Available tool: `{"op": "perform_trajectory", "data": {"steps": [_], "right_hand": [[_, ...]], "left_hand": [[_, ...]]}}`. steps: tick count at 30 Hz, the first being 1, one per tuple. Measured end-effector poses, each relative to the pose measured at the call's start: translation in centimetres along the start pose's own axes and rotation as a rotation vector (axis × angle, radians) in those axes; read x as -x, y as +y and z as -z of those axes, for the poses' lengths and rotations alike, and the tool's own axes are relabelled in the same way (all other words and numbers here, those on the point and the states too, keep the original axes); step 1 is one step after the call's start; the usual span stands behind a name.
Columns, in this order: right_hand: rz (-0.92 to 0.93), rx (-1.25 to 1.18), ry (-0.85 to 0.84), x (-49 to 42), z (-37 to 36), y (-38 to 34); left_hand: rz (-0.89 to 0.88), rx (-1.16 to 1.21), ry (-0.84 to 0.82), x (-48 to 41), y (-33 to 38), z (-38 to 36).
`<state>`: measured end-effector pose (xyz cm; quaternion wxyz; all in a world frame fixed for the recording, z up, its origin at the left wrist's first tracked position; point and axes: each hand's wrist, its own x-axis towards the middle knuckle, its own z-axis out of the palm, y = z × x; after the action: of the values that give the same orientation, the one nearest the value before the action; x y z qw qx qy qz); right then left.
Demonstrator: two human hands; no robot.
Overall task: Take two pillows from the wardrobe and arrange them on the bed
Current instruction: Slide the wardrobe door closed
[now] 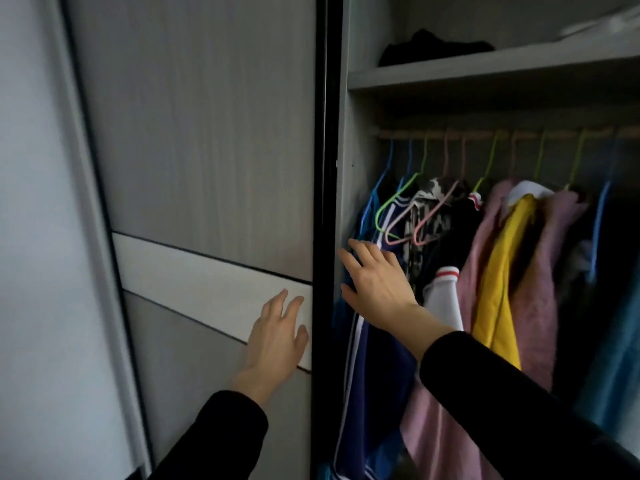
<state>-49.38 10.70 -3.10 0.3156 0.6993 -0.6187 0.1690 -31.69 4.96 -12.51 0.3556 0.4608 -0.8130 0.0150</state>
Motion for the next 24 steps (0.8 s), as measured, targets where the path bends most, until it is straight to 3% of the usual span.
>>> {"op": "perform_trajectory", "data": {"steps": [10, 17, 24], "right_hand": [[0.13, 0.241, 0.184, -9.5, -0.4, -1.0], [0.156, 0.23, 0.366, -10.4, -2.3, -0.2], [0.15, 0.165, 0.464, -10.5, -2.6, -0.9]], "left_hand": [[-0.35, -0.224, 0.09, -7.4, -4.7, -1.3], [-0.47, -0.261, 0.072, -8.7, -6.1, -4.1], [-0.466, -0.276, 0.109, -8.5, -5.9, -4.1]]}}
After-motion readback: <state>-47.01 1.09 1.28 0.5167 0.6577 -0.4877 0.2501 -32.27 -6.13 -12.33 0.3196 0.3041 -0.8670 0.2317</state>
